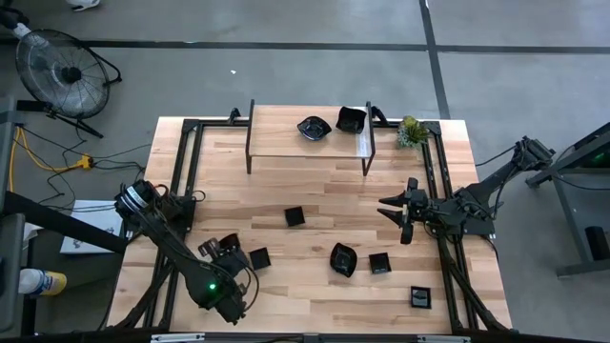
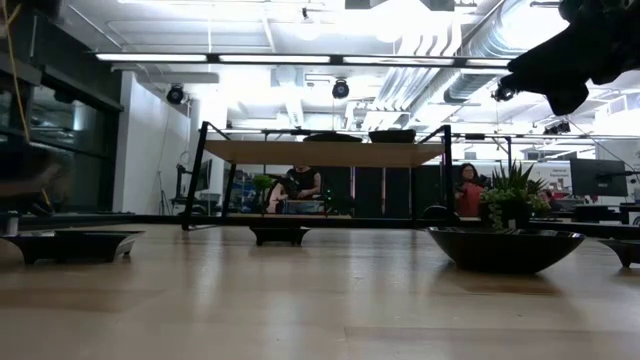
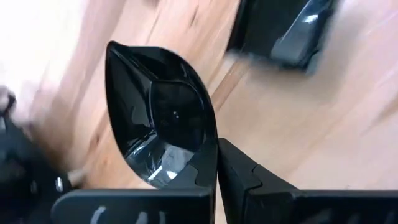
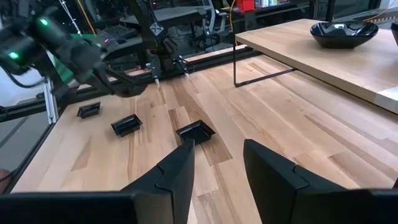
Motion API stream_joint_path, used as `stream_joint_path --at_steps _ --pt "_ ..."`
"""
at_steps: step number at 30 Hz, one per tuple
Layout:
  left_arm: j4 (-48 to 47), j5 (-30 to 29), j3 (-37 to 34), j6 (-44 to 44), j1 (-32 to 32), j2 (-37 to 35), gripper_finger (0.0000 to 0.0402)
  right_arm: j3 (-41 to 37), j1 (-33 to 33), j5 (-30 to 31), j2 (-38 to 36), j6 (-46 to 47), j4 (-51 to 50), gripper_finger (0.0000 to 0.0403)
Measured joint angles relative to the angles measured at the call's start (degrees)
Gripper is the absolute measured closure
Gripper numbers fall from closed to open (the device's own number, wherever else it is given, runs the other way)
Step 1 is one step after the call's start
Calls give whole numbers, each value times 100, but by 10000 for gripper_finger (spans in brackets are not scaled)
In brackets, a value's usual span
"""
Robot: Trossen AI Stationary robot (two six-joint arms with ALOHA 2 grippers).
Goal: Pick & Place Mini shaped plates
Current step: Stack the leaf-shaped plate on top of the other leaf-shaped plates on the shelf
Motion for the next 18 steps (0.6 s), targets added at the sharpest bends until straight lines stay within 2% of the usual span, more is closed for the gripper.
stream_joint_path --at_steps 7,15,18 --pt "4 -1105 342 829 2 0 401 0 -1 0 0 204 -169 269" --pt "-27 -1833 429 1817 27 0 401 0 0 16 0 202 -170 269" --pt "-44 -1916 429 2138 162 -6 402 0 1 28 0 196 -170 269"
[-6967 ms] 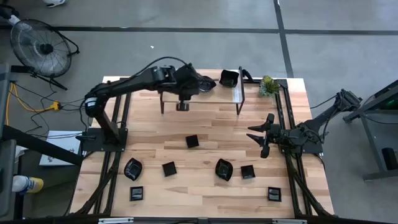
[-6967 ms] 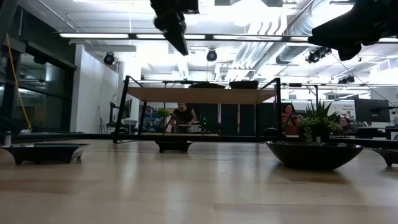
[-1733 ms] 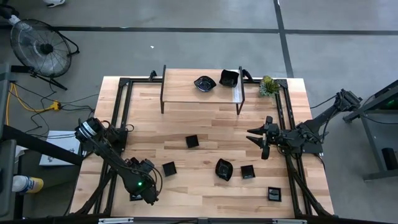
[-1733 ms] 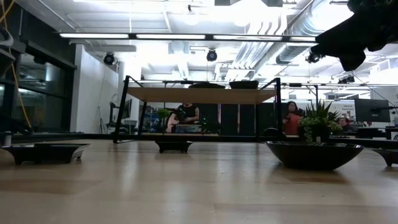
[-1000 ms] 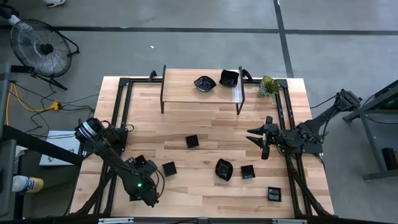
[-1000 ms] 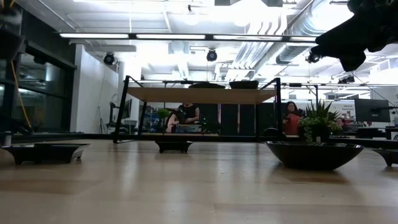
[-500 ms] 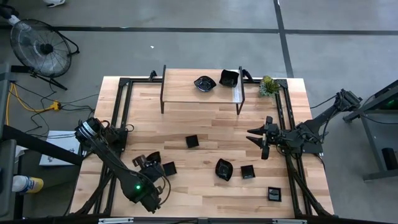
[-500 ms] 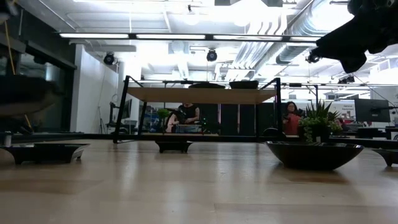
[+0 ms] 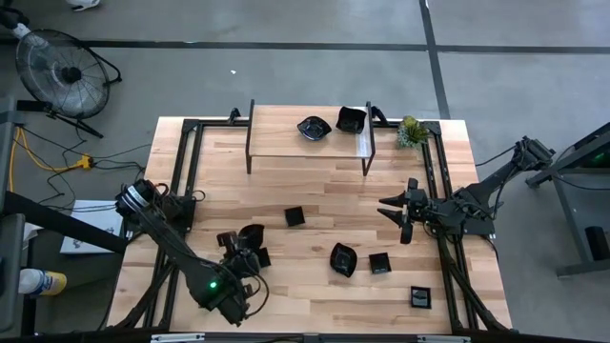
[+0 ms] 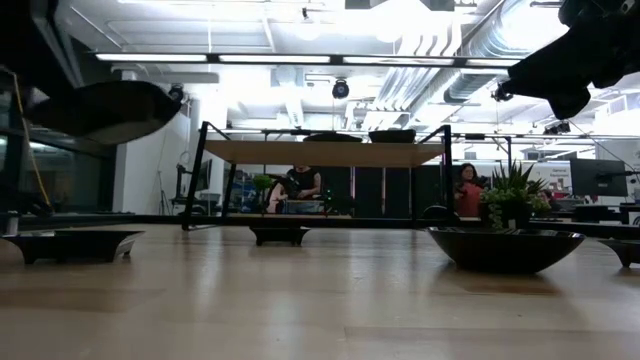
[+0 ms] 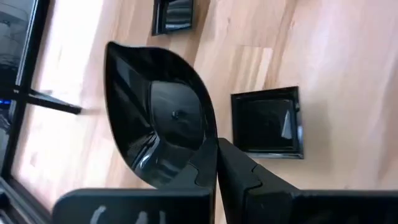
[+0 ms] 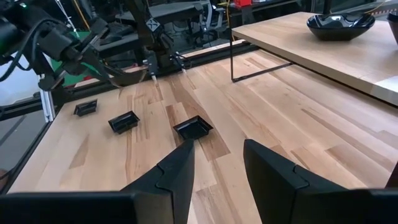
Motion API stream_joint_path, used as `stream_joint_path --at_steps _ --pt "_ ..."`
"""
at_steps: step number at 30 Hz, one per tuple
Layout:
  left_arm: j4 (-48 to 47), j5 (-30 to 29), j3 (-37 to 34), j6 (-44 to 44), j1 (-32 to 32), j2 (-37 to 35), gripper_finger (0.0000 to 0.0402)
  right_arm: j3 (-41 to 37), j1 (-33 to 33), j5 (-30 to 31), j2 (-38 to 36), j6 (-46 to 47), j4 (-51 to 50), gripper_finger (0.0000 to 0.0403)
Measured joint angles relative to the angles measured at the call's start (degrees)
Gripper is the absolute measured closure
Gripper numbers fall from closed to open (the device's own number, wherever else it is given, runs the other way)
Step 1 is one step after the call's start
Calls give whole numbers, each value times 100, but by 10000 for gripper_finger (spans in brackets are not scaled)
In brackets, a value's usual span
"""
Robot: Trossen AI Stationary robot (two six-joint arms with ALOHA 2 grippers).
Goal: Pick & Place Mini shaped plates
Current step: Stack the leaf-shaped plate on top of the other leaf-shaped plates on the shelf
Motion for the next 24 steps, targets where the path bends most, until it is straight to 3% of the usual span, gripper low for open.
stream_joint_path --at_steps 6,14,24 --pt "103 10 0 976 554 -7 401 0 0 37 0 6 2 269" --pt "814 36 11 3208 1507 -7 401 0 -1 37 0 45 2 269" --pt "883 -277 902 5798 2646 -11 401 0 -2 37 0 -53 -2 269"
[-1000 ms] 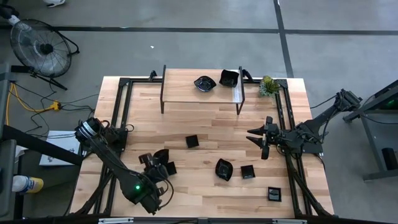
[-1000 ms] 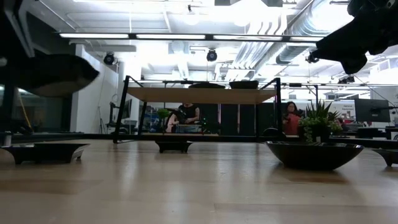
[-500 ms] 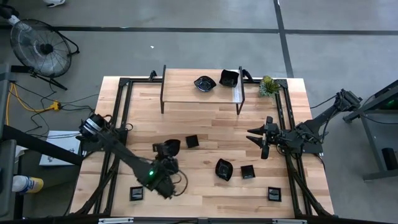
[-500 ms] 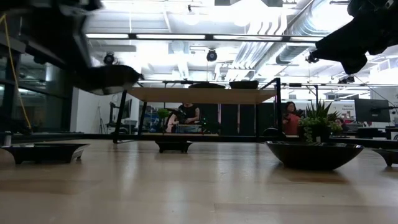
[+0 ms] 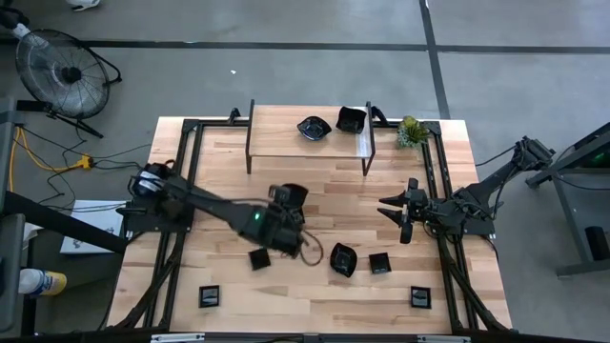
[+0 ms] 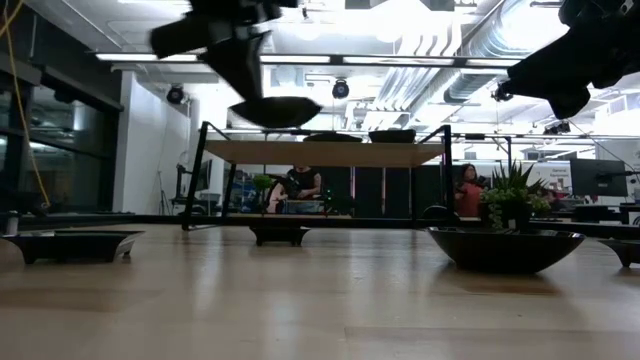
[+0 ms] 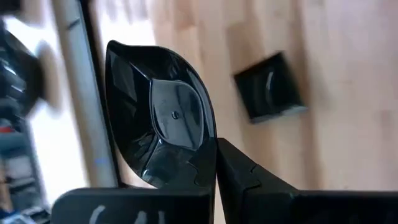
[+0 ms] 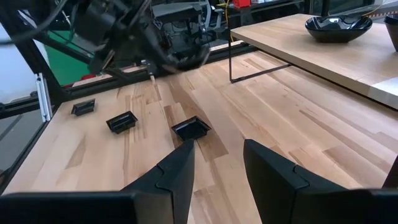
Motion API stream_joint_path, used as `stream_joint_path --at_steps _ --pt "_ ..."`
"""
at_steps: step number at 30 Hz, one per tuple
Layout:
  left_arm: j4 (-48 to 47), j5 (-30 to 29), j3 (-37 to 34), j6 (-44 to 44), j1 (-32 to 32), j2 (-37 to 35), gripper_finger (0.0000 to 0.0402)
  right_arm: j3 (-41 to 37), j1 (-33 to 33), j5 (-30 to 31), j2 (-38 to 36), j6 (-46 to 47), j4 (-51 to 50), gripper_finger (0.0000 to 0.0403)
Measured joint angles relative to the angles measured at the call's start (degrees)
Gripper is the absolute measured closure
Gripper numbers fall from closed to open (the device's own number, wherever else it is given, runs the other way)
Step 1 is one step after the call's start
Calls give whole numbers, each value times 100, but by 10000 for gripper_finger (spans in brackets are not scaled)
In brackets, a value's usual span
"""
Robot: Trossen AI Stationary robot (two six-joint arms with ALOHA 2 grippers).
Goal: Pick & Place Mini shaped plates
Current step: Stack the leaf-shaped plate on top of the other leaf-shaped plates on the shelf
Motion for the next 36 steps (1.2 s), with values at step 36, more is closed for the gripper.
stream_joint_path --at_steps 36 --pt "1159 1376 678 5626 2950 -390 401 0 0 128 0 -4 -245 269"
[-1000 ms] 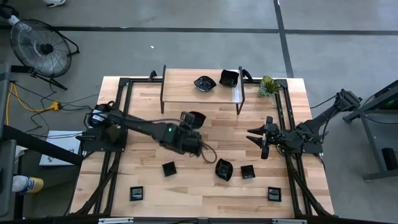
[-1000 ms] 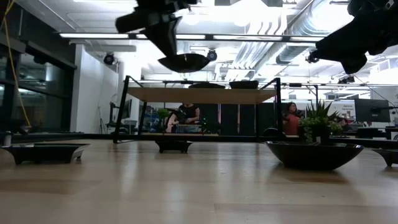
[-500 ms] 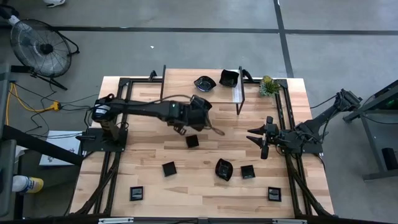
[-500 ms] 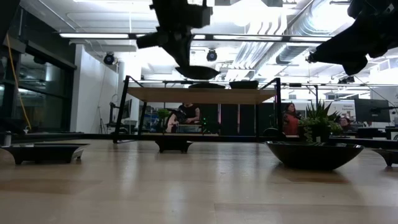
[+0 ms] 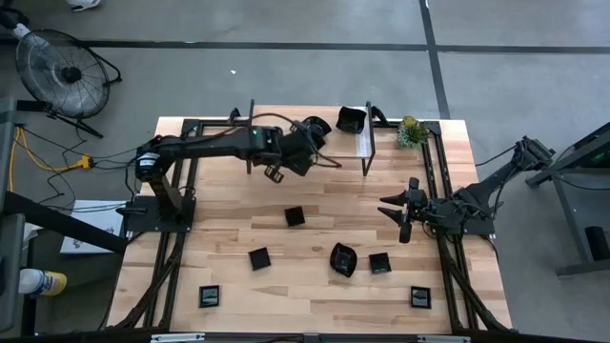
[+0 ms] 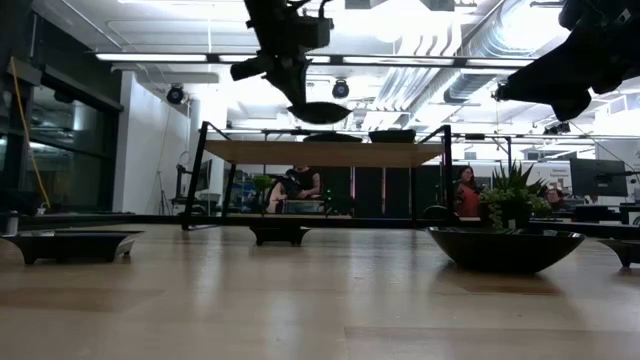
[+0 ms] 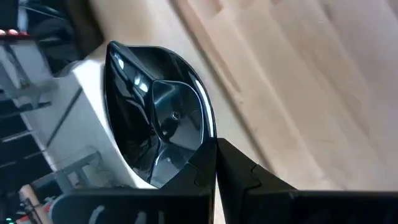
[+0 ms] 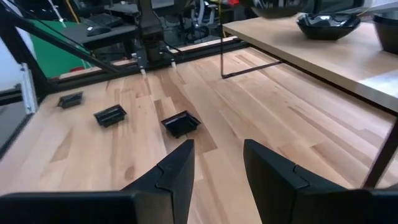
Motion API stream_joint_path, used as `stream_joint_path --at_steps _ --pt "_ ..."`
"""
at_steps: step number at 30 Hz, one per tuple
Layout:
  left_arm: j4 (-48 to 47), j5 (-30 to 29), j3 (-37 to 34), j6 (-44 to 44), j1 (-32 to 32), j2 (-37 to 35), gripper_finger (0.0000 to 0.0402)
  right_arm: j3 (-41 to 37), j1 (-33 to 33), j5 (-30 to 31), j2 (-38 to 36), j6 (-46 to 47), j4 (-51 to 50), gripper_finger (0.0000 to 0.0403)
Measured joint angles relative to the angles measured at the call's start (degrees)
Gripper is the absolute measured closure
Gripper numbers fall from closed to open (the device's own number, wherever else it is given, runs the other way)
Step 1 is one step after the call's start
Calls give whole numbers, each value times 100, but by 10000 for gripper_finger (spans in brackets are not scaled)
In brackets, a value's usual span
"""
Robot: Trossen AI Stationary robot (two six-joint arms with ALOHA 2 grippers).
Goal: Pick & Place Mini shaped plates
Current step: Stack the leaf-shaped plate on top of the other leaf-shaped plates on the shelf
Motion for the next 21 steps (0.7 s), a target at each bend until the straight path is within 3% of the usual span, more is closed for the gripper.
stream_joint_path --at_steps 7,12,17,21 --pt "398 746 0 765 538 -118 401 0 0 111 0 0 -17 269" --pt "602 865 0 1200 943 -117 401 0 1 111 0 0 -15 269" --pt "826 1478 0 1362 1309 -115 401 0 0 128 0 0 -15 269" --pt "963 1510 0 1374 1388 -93 401 0 0 266 0 -2 -16 269"
